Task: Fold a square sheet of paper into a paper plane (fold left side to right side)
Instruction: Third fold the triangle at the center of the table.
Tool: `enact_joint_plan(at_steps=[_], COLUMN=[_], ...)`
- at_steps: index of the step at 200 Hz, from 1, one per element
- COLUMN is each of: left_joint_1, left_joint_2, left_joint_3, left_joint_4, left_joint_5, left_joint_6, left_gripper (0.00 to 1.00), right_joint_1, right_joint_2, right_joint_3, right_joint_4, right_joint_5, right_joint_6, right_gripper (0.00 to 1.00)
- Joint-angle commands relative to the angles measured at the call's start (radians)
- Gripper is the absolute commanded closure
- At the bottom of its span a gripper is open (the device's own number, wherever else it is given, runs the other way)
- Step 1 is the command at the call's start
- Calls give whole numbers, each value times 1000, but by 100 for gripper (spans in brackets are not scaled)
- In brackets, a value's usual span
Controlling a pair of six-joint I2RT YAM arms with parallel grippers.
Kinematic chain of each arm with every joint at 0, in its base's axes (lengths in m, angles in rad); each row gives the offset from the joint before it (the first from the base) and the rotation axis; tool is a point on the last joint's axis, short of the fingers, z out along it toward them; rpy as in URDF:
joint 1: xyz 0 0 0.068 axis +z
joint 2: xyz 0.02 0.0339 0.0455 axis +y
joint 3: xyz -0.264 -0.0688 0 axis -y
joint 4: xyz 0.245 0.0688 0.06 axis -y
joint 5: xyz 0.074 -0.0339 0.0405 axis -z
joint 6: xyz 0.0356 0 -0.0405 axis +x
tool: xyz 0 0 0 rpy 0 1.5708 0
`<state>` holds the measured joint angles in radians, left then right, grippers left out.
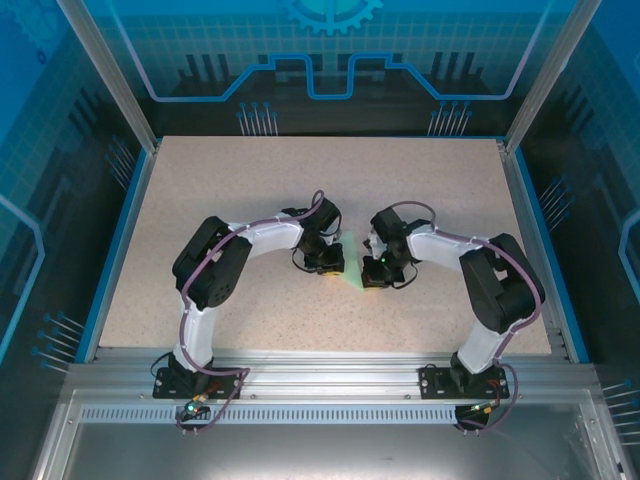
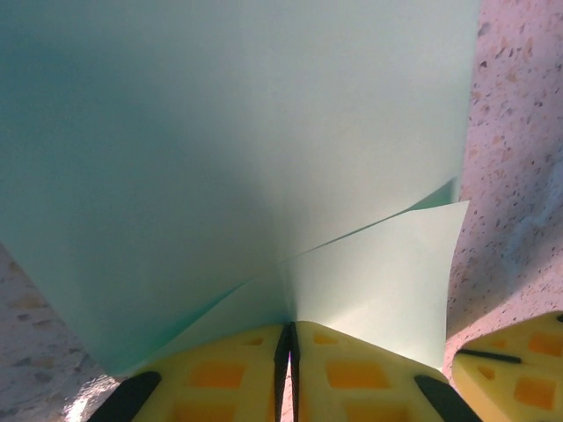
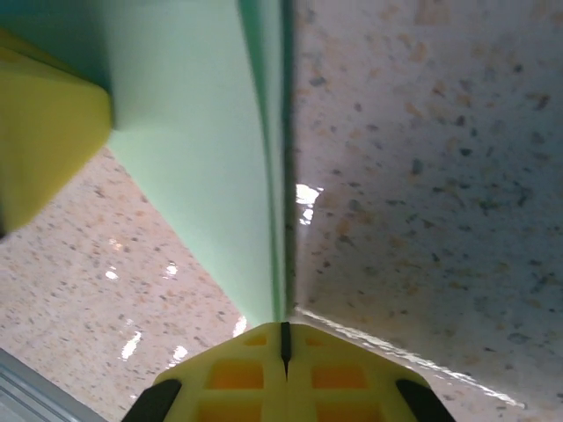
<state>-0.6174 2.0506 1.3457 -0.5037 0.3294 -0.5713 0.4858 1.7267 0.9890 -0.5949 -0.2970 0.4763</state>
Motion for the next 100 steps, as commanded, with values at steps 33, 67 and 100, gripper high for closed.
enact_joint_plan(at_steps=[33,67,100], left_joint_1=[-1,-3,-2], left_joint_2=[49,47,50], left_joint_3=[-31,-31,-27], left_joint_4=[-18,-24,-32], left_joint_5=[-75,-84,-96], left_joint_6=[-9,-10,-12], left_gripper=[86,86,87], right_joint_1=[64,71,74], right_joint_2=[59,123,122], right_joint_3=[113,111,54], right_joint_4=[2,20,18], right_joint_5=[6,0,18], right_joint_6=[56,60,51], right_gripper=[100,100,100])
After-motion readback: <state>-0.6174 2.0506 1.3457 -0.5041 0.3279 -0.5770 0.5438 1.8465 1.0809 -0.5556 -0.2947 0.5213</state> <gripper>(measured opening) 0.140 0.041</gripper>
